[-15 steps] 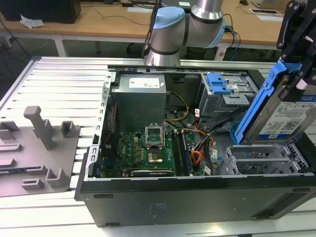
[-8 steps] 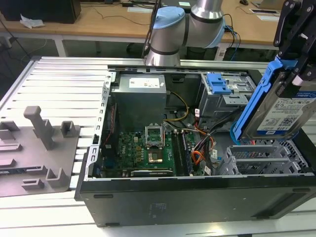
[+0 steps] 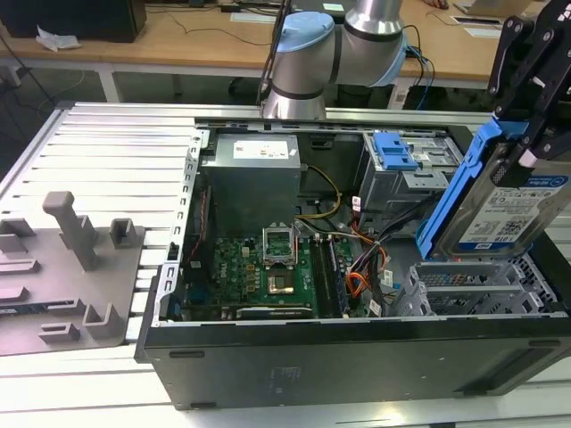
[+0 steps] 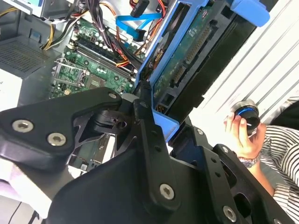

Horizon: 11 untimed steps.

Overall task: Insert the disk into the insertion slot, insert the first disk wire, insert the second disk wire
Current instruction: 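Insert the disk into the insertion slot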

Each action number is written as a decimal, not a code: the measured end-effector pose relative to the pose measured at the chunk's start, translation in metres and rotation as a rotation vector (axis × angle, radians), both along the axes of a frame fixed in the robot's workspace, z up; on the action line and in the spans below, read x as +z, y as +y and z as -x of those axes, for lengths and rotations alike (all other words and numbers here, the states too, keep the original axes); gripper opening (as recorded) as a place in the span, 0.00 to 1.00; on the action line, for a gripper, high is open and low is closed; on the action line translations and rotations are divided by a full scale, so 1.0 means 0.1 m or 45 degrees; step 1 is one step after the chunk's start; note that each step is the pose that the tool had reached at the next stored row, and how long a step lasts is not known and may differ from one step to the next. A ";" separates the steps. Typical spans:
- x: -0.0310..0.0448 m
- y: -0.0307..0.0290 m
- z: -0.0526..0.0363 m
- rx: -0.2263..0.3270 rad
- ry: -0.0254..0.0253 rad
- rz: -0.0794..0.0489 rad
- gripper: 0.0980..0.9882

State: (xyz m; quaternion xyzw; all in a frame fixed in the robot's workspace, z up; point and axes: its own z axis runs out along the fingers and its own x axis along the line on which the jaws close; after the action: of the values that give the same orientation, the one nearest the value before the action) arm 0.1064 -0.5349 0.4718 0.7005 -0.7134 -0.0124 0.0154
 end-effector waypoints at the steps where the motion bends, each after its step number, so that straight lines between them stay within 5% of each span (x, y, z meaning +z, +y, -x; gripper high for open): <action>1: -0.007 0.000 0.000 0.000 0.0000 0.000 0.30; 11: -0.134 0.001 -0.017 0.000 0.0000 0.000 0.30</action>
State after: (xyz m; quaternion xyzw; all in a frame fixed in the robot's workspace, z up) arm 0.1081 -0.5348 0.4584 0.7006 -0.7133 -0.0124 0.0154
